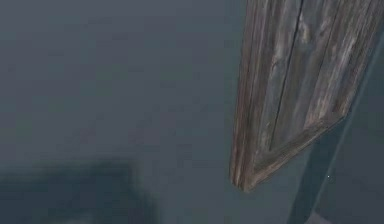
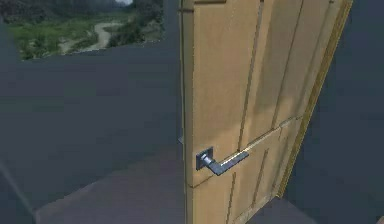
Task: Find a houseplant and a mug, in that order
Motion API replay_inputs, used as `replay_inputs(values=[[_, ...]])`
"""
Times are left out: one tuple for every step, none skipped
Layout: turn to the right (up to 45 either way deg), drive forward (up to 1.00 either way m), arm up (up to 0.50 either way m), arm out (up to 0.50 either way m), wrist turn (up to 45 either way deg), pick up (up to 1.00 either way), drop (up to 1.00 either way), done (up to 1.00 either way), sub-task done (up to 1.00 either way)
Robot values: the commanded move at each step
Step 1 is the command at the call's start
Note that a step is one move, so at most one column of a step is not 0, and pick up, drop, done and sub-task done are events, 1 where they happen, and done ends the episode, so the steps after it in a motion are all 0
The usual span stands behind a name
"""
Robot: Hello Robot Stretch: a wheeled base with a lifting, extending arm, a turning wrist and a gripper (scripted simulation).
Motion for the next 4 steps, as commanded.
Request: replay_inputs(values=[[45.0, 0.00, 0.00, 0.00, 0.0, 0.00, 0.00, 0.00, 0.00], [18.0, 0.00, 0.00, 0.00, 0.0, 0.00, 0.00, 0.00, 0.00], [0.0, 0.75, 0.00, 0.00, 0.0, 0.00, 0.00, 0.00, 0.00], [27.0, 0.00, 0.00, 0.00, 0.0, 0.00, 0.00, 0.00, 0.00]])
